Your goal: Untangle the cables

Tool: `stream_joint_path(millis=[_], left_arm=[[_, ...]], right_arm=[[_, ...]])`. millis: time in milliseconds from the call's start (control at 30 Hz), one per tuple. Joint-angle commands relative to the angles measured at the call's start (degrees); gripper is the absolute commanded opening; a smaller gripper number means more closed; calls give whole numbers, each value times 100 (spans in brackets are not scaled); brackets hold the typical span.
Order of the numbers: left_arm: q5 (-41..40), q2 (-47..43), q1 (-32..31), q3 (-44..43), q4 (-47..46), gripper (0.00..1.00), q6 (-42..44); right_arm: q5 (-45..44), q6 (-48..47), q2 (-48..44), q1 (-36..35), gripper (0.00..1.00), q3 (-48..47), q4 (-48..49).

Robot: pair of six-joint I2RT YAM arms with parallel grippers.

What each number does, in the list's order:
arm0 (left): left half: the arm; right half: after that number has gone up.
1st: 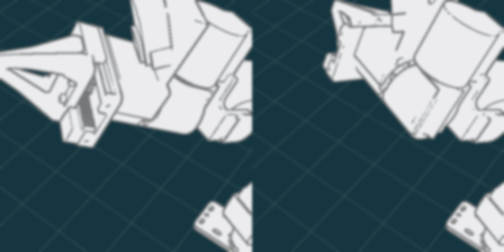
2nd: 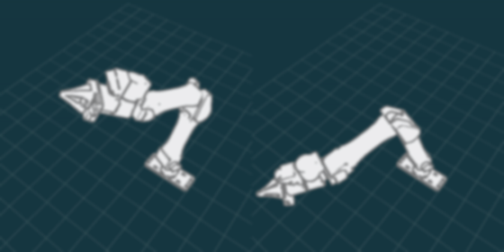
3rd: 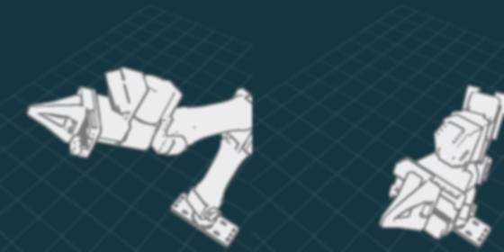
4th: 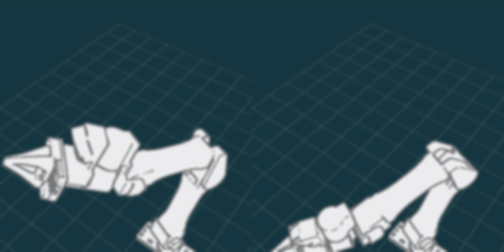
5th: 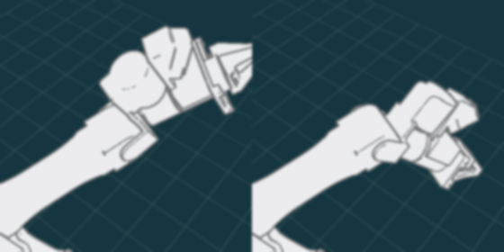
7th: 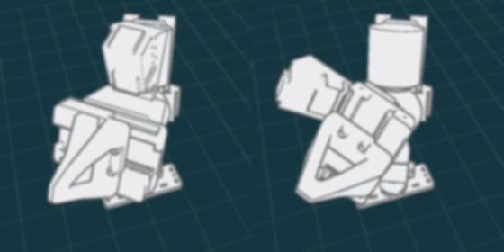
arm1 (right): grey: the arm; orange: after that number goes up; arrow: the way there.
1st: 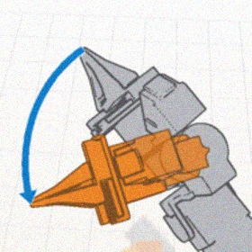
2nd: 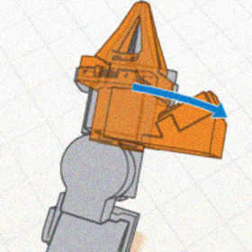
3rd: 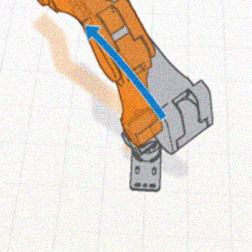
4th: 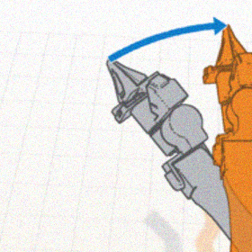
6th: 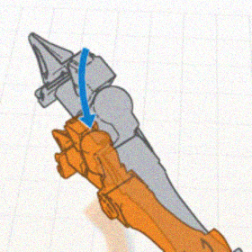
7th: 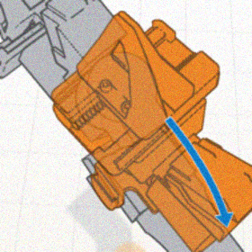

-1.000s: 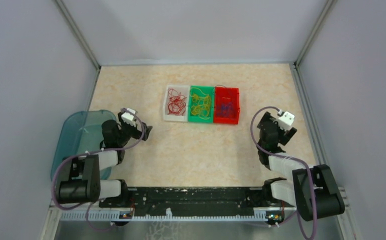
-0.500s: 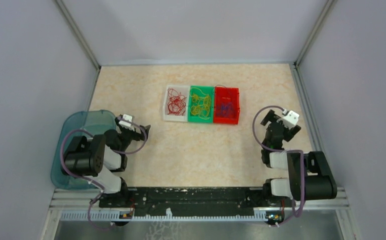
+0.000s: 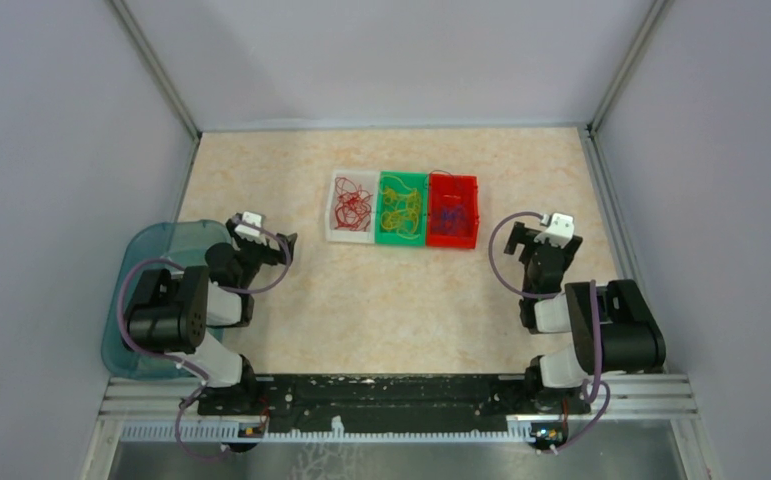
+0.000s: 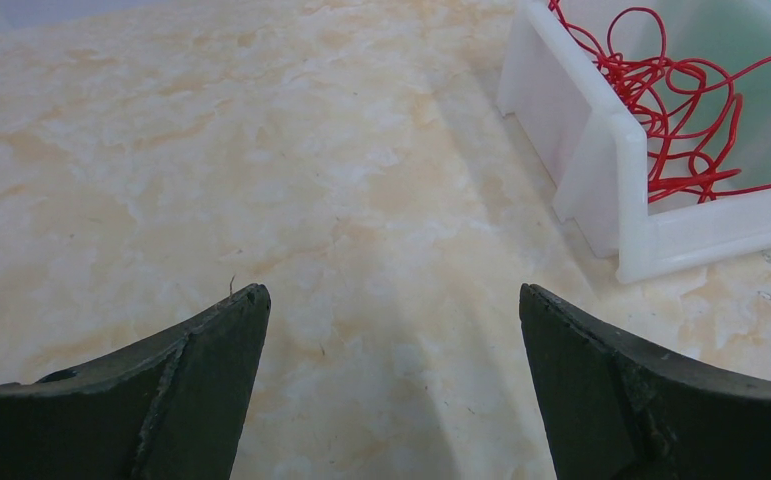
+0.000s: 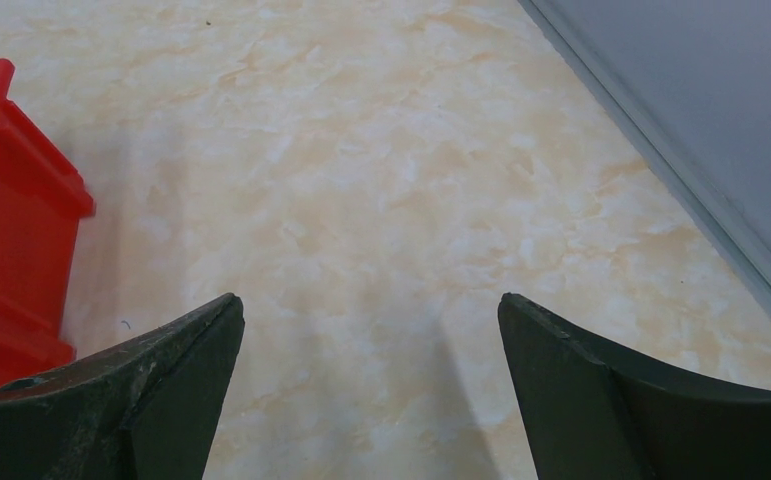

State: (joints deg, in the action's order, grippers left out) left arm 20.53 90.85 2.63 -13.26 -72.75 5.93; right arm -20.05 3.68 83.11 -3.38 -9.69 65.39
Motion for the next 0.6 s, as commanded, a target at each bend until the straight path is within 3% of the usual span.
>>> stream_joint_path(millis=[0, 567], left_arm=[[-49, -32, -22, -35, 49, 100, -36], [-56, -13, -26, -54, 64, 100, -31]], right_arm=[[117, -119, -9, -40, 99, -35, 519], [139, -128, -23, -40, 99, -6, 573]])
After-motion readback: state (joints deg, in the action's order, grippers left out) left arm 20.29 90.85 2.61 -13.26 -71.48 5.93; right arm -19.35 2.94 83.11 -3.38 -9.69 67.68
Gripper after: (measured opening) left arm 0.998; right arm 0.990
